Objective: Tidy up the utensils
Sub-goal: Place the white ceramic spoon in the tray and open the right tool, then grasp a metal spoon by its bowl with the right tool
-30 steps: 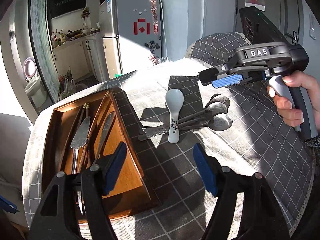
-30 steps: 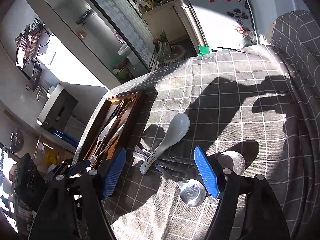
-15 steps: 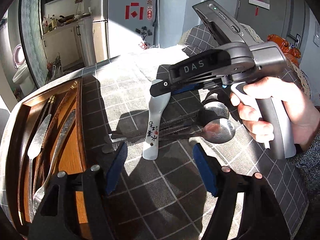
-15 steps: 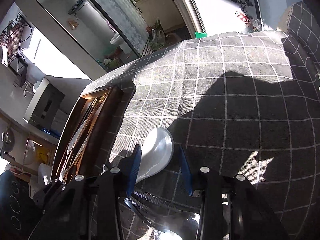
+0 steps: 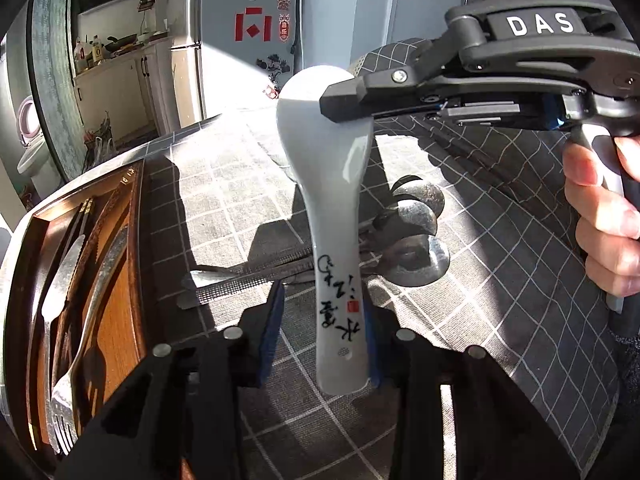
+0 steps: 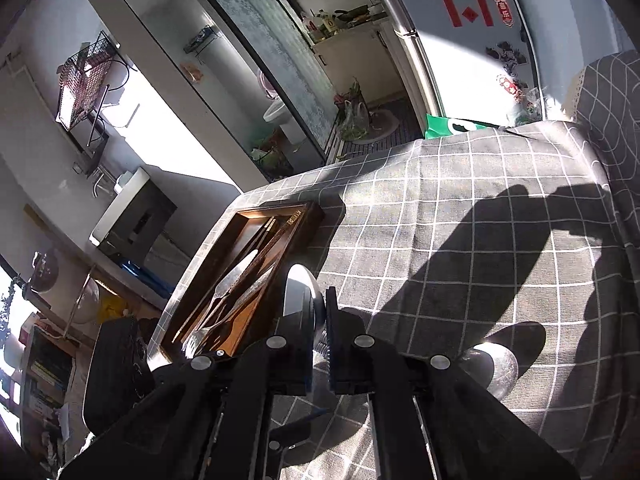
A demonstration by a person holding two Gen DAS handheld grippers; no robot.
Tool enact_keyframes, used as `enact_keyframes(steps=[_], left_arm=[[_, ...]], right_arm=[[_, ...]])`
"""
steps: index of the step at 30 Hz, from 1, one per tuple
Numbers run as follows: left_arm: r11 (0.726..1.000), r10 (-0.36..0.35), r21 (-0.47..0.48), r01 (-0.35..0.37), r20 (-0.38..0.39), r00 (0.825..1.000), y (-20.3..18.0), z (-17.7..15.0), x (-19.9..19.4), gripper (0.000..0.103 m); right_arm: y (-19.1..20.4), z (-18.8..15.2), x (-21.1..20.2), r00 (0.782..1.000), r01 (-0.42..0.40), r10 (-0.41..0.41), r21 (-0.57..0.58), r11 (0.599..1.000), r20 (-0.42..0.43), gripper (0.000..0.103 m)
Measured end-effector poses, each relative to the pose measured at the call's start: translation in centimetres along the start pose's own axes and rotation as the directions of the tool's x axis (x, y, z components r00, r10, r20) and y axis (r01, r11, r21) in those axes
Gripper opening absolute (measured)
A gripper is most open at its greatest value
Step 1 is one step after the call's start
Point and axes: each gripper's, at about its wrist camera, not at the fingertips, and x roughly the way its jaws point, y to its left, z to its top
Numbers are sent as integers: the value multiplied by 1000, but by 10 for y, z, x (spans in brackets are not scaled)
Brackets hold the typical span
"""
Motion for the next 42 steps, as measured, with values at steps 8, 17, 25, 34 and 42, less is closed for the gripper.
enact_keyframes(steps=[8, 17, 25, 34, 42], left_arm=[[998, 57, -8, -57, 49, 997, 6, -15, -49, 18], [974, 210, -84, -209, -8, 978, 69, -40, -81, 19], [951, 279, -124, -282, -48, 959, 114, -50, -84, 19], [947, 297, -118, -298, -29, 954, 120, -52, -81, 30], [948, 293, -141, -285, 38, 955, 117, -53, -98, 63]], right_arm=[[59, -5, -9, 999, 6, 0, -148, 989, 36, 5], [108, -2, 65, 997, -62, 53, -182, 981, -54, 6], [118, 4, 134, 988, -80, 59, -145, 986, -145, 7], [118, -5, 165, 984, -19, -12, -173, 985, -177, 8], [122, -4, 138, 994, 9, -30, -197, 980, -106, 72]])
